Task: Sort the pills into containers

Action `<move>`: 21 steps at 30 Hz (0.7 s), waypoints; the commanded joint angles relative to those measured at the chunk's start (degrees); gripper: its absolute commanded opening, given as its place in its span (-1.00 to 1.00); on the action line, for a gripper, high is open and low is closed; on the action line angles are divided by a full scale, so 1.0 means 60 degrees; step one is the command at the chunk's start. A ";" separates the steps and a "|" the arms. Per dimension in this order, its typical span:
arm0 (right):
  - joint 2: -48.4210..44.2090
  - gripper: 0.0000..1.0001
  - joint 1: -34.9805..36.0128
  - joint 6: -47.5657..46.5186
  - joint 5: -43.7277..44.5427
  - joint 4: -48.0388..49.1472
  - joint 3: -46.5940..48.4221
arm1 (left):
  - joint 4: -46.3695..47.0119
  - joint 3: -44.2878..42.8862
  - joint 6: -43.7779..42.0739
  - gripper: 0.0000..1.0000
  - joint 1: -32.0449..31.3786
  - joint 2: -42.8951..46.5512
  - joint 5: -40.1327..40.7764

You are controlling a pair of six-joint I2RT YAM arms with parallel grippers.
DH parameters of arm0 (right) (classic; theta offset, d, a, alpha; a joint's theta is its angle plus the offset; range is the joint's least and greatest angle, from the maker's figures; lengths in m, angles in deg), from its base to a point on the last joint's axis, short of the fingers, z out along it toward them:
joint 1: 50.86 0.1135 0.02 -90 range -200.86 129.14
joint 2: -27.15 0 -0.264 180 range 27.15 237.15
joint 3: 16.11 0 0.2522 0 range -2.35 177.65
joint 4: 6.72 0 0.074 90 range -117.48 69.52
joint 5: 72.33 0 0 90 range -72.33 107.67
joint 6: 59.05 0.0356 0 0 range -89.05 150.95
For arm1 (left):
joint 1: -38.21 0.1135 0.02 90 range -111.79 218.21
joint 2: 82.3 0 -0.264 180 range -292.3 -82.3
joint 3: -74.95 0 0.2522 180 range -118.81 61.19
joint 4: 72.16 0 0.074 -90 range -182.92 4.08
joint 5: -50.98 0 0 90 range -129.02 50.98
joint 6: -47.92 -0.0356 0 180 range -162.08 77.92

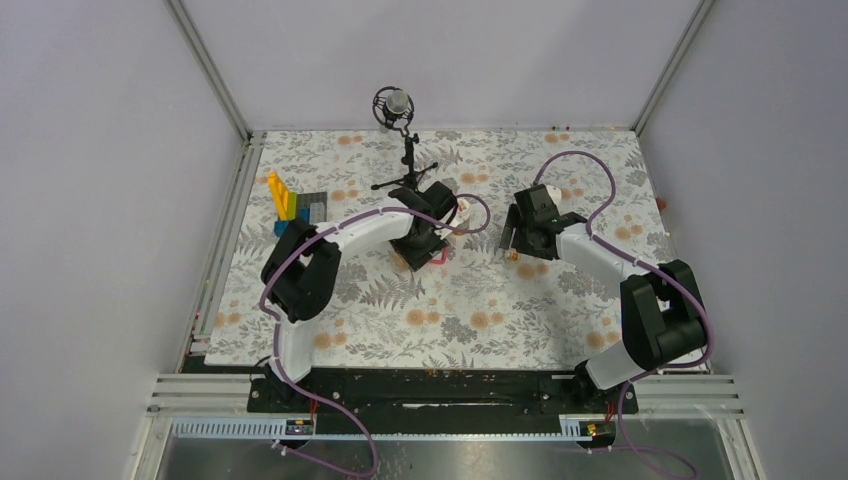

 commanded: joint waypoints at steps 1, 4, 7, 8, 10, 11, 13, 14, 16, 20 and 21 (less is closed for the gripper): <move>-0.0168 0.53 0.0051 0.0162 0.0169 -0.0096 0.0040 | -0.0244 -0.0514 -0.0107 -1.00 -0.0093 -0.0061 0.0499; -0.0154 0.53 0.0047 0.0160 0.0155 -0.0099 0.0047 | -0.0348 -0.0569 -0.0116 -1.00 -0.0117 -0.0111 0.0560; -0.0141 0.53 0.0059 0.0157 0.0158 -0.0097 0.0046 | -0.0456 -0.0723 -0.0039 -1.00 -0.0150 -0.0187 0.0533; -0.0137 0.53 0.0053 0.0161 0.0156 -0.0101 0.0033 | -0.0624 -0.0870 0.0002 -1.00 -0.0183 -0.0271 0.0585; -0.0122 0.53 0.0056 0.0169 0.0154 -0.0089 0.0031 | -0.0872 -0.1085 0.0055 -1.00 -0.0235 -0.0425 0.0698; -0.0117 0.53 0.0058 0.0177 0.0136 -0.0101 0.0044 | -0.0953 -0.1170 0.0103 -1.00 -0.0267 -0.0478 0.0724; -0.0108 0.52 0.0058 0.0185 0.0105 -0.0095 0.0045 | -0.1070 -0.1266 0.0193 -1.00 -0.0299 -0.0554 0.0728; -0.0100 0.52 0.0051 0.0192 0.0109 -0.0101 0.0049 | -0.1104 -0.1286 0.0206 -1.00 -0.0319 -0.0575 0.0745; -0.0107 0.52 0.0058 0.0191 0.0112 -0.0091 0.0046 | -0.1158 -0.1291 0.0196 -1.00 -0.0363 -0.0625 0.0833; -0.0104 0.52 0.0062 0.0200 0.0090 -0.0089 0.0031 | -0.1227 -0.1302 0.0211 -1.00 -0.0406 -0.0671 0.0949; -0.0102 0.52 0.0055 0.0207 0.0095 -0.0097 0.0020 | -0.1250 -0.1316 0.0214 -1.00 -0.0433 -0.0690 0.0990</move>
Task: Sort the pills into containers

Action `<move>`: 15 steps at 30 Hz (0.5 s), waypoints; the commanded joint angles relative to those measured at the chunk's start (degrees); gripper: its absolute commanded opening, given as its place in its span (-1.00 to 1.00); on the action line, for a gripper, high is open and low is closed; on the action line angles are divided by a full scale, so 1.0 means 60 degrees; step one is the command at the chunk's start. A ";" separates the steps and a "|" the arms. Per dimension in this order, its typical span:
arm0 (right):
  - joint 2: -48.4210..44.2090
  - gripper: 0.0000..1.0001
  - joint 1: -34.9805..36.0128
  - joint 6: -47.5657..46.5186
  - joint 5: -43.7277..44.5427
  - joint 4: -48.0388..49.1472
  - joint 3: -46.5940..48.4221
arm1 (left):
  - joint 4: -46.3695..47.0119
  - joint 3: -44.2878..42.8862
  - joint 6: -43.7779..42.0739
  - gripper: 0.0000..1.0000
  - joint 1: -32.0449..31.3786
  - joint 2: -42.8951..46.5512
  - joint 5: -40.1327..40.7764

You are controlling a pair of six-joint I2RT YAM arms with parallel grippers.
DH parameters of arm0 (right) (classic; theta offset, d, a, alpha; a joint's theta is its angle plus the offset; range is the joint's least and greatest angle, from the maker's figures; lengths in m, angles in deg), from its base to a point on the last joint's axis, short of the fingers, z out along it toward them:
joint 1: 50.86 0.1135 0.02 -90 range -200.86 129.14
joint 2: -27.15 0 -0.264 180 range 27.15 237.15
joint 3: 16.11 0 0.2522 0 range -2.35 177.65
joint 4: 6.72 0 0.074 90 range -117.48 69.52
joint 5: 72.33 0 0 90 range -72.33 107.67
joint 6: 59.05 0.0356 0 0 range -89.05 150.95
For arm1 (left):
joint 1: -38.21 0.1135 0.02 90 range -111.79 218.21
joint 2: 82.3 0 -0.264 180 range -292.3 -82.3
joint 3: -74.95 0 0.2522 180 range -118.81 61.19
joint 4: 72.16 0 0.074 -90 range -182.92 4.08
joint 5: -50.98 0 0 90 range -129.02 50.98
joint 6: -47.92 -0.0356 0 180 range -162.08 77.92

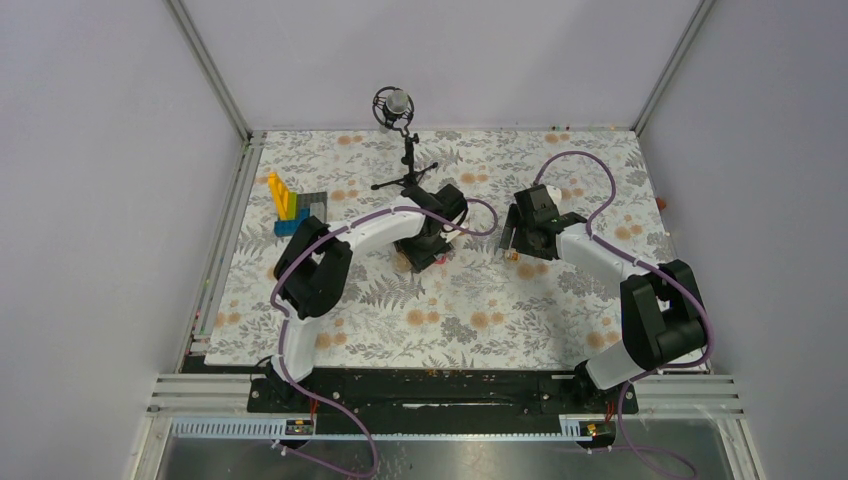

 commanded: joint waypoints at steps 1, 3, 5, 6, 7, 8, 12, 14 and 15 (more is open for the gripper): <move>-0.0107 0.52 0.0056 0.0157 0.0101 -0.0098 0.0017 | -0.0256 -0.0413 0.0115 -1.00 -0.0094 -0.0050 0.0491; -0.0108 0.52 0.0050 0.0164 0.0087 -0.0096 0.0015 | -0.0258 -0.0441 0.0119 -1.00 -0.0092 -0.0025 0.0376; -0.0108 0.52 0.0056 0.0159 0.0072 -0.0099 0.0009 | -0.0239 -0.0428 0.0130 -1.00 -0.0096 0.0012 0.0334; -0.0108 0.52 0.0048 0.0160 0.0072 -0.0096 0.0019 | -0.0232 -0.0405 0.0119 -1.00 -0.0104 0.0028 0.0345; -0.0119 0.52 0.0049 0.0164 0.0068 -0.0098 0.0017 | -0.0163 -0.0341 0.0113 -1.00 -0.0090 0.0071 0.0383; -0.0102 0.52 0.0057 0.0162 0.0058 -0.0091 0.0016 | -0.0074 -0.0253 0.0092 -1.00 -0.0092 0.0142 0.0405; -0.0107 0.52 0.0052 0.0145 0.0057 -0.0100 0.0016 | 0.0414 0.0275 0.0000 -1.00 -0.0098 0.0542 0.0397; -0.0095 0.52 0.0057 0.0135 0.0050 -0.0099 0.0034 | 0.0730 0.0583 -0.0007 -1.00 -0.0102 0.0790 0.0412; -0.0093 0.52 0.0056 0.0128 0.0062 -0.0093 0.0031 | 0.0933 0.0755 -0.0006 -1.00 -0.0098 0.0924 0.0401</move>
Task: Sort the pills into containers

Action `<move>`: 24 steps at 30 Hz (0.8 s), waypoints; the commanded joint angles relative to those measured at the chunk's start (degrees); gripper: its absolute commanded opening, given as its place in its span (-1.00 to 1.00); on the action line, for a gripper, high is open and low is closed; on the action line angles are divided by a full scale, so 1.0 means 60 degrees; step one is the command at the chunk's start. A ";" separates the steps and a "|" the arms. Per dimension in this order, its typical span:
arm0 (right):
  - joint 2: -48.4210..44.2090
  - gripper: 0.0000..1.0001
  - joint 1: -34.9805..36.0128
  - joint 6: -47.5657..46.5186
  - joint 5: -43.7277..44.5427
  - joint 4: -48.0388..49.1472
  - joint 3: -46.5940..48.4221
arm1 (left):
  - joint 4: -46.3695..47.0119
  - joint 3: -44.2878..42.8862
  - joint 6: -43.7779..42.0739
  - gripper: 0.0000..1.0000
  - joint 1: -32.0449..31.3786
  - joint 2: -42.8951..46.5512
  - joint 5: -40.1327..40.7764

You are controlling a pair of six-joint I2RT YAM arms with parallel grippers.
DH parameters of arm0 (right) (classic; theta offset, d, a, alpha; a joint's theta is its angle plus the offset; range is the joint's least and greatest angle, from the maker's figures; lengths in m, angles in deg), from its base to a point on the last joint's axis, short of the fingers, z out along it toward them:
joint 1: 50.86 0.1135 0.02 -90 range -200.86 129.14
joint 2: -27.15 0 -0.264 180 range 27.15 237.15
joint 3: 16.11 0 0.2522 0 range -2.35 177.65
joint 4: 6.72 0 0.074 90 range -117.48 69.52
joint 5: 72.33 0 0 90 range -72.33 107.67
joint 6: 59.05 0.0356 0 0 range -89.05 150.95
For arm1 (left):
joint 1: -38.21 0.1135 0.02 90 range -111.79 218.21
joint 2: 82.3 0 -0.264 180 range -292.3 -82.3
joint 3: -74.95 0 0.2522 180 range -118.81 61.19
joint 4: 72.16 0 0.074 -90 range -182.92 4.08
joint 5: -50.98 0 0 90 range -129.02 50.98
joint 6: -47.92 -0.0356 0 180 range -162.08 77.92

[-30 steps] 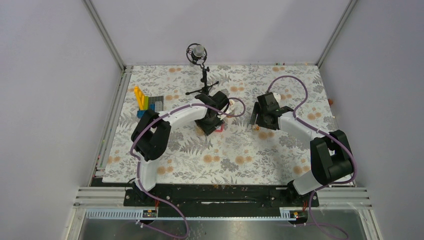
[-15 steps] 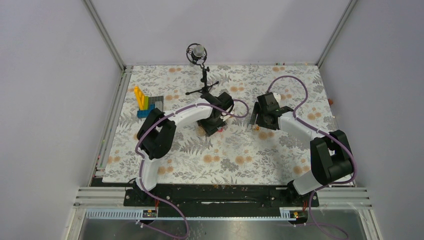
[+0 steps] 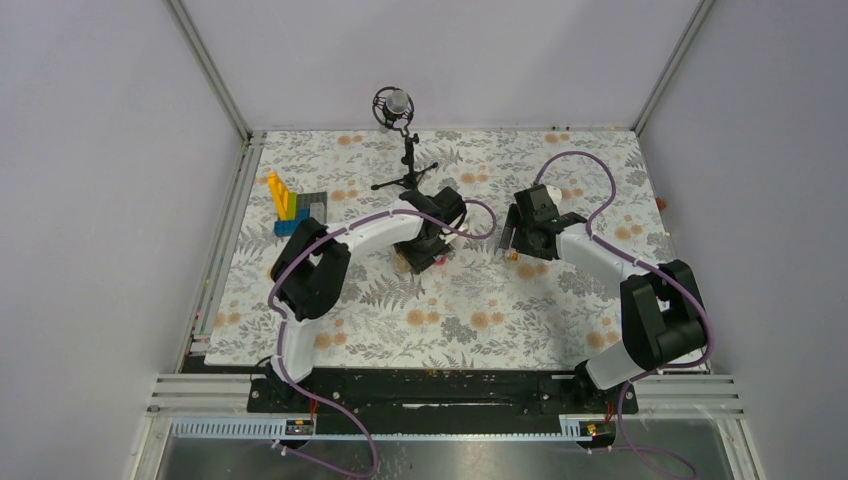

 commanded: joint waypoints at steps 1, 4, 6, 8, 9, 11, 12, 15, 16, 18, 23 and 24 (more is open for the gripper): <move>-0.0100 0.52 0.0056 0.0105 0.0059 -0.0095 0.0031 | 0.0799 0.0658 -0.0053 -1.00 -0.0051 0.1003 0.0235; -0.0073 0.52 0.0047 0.0095 0.0048 -0.0108 0.0053 | 0.1372 0.1089 -0.0025 -1.00 -0.0047 0.1434 0.0116; -0.0078 0.52 0.0036 0.0093 0.0053 -0.0087 0.0060 | 0.1674 0.1329 -0.0017 -1.00 -0.0041 0.1729 0.0015; -0.0079 0.52 0.0054 0.0097 0.0037 -0.0089 0.0061 | 0.1892 0.1458 -0.0021 -1.00 -0.0046 0.1956 -0.0032; -0.0078 0.52 0.0045 0.0104 0.0028 -0.0101 0.0060 | 0.1968 0.1525 -0.0023 -1.00 -0.0051 0.2038 -0.0047; -0.0069 0.52 0.0039 0.0100 0.0034 -0.0109 0.0060 | 0.2046 0.1614 -0.0023 -1.00 -0.0048 0.2171 -0.0067; -0.0077 0.52 0.0043 0.0111 0.0030 -0.0088 0.0060 | 0.2095 0.1680 -0.0023 -1.00 -0.0044 0.2221 -0.0089; -0.0079 0.52 0.0041 0.0135 0.0013 -0.0098 0.0062 | 0.2203 0.1864 -0.0065 -1.00 -0.0044 0.2379 -0.0179; -0.0078 0.52 0.0050 0.0151 0.0003 -0.0102 0.0051 | 0.2260 0.1907 -0.0063 -1.00 -0.0040 0.2443 -0.0188; -0.0101 0.52 0.0042 0.0143 -0.0030 -0.0085 0.0049 | 0.2413 0.2029 -0.0089 -1.00 -0.0048 0.2598 -0.0190; -0.0236 0.56 0.0040 0.0044 -0.0183 -0.0088 0.0032 | 0.2994 0.2345 -0.0026 -1.00 -0.0028 0.3165 -0.0448; -0.0263 0.57 0.0043 0.0033 -0.0205 -0.0095 0.0022 | 0.3125 0.2432 -0.0027 -1.00 -0.0005 0.3314 -0.0564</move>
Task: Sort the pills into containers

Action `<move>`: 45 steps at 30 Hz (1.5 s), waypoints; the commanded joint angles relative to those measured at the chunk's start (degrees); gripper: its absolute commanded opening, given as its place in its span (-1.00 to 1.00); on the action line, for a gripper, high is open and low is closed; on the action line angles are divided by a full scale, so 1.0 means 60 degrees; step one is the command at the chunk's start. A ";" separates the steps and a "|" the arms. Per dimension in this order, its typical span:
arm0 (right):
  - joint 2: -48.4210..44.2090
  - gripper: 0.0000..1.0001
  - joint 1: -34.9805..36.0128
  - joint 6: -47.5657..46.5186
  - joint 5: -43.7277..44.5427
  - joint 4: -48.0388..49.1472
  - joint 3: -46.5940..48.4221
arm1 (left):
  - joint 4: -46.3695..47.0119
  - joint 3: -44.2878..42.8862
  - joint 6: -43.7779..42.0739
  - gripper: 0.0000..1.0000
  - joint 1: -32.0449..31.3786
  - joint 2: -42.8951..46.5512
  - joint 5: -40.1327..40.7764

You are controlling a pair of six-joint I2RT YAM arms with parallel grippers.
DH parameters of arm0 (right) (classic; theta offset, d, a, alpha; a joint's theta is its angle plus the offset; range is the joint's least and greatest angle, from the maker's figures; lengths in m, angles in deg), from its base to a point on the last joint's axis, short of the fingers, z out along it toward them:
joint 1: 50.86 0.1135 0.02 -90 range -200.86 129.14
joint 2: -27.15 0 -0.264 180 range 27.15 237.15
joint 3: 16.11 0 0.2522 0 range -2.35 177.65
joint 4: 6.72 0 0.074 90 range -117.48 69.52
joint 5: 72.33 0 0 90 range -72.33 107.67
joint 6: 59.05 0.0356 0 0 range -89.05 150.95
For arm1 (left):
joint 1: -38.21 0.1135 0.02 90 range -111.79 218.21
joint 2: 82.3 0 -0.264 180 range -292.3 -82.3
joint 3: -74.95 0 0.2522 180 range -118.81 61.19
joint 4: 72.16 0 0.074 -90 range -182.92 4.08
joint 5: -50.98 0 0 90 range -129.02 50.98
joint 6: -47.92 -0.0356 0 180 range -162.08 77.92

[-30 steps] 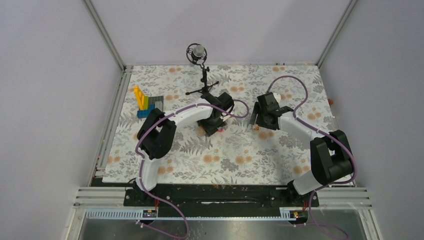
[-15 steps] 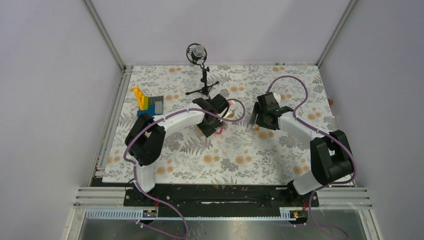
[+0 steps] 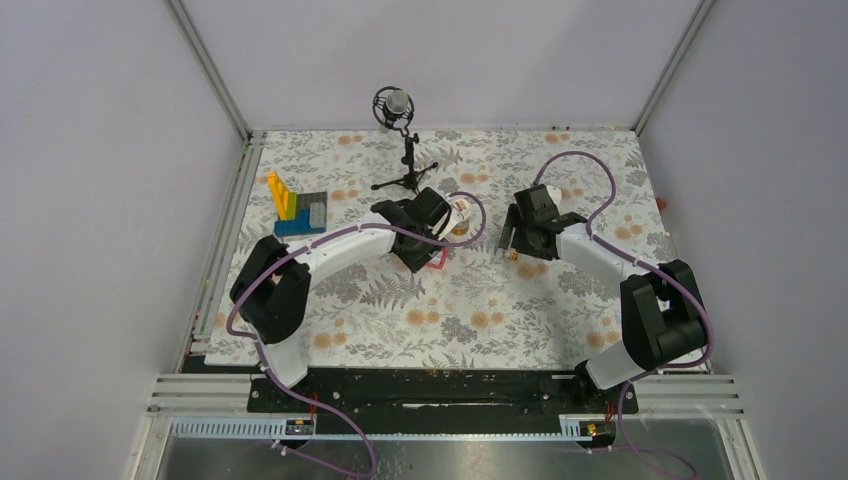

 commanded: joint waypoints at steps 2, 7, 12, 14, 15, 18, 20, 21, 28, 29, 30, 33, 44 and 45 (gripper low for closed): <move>-0.0280 0.61 0.0039 -0.0020 -0.0151 -0.0088 0.0006 | 0.1131 0.0355 -0.0017 -1.00 0.0014 0.1315 -0.0567; -0.0270 0.78 0.0046 -0.0217 -0.0301 -0.0081 0.0048 | 0.1580 0.0717 -0.0093 -1.00 0.0103 0.2062 -0.1023; -0.0072 0.80 0.0043 -0.0392 -0.0690 -0.0093 0.0231 | 0.2356 0.1382 -0.0159 -1.00 0.0242 0.3076 -0.1692; 0.0063 0.79 0.0036 -0.0385 -0.0891 -0.0096 0.0274 | 0.2983 0.1793 -0.0176 -1.00 0.0312 0.3653 -0.1832; 0.0123 0.78 0.0042 -0.0336 -0.0959 -0.0094 0.0290 | 0.3323 0.2009 -0.0157 -1.00 0.0362 0.3926 -0.1862; 0.0281 0.76 0.0041 -0.0184 -0.1073 -0.0094 0.0295 | 0.4088 0.2465 -0.0063 -1.00 0.0502 0.4846 -0.2320; 0.0357 0.75 0.0043 -0.0083 -0.1072 -0.0091 0.0293 | 0.4702 0.2865 0.0040 -1.00 0.0635 0.5433 -0.2710; 0.0405 0.74 0.0043 -0.0045 -0.1065 -0.0093 0.0292 | 0.5034 0.3057 0.0073 -1.00 0.0689 0.5766 -0.2924; 0.0492 0.75 0.0035 0.0005 -0.1044 -0.0088 0.0254 | 0.7381 0.4253 0.0158 -1.00 0.0988 0.7689 -0.3154; 0.0480 0.76 0.0042 -0.0021 -0.1031 -0.0089 0.0251 | 0.7746 0.4358 0.0205 -1.00 0.1037 0.7932 -0.3002; 0.0484 0.76 0.0043 -0.0063 -0.1022 -0.0097 0.0274 | 0.8192 0.4487 0.0299 -1.00 0.1080 0.8140 -0.2796; 0.0579 0.76 0.0043 -0.0160 -0.0960 -0.0146 0.0339 | 0.9342 0.4686 0.0677 -1.00 0.1150 0.8477 -0.2412; 0.1374 0.59 0.0042 -0.0392 -0.0865 -0.0759 0.0951 | 1.2195 0.5200 0.2485 -1.00 0.1164 0.8926 -0.1234; 0.1473 0.55 0.0043 -0.0417 -0.0824 -0.0761 0.1028 | 1.2187 0.5176 0.2569 -1.00 0.1167 0.8863 -0.1282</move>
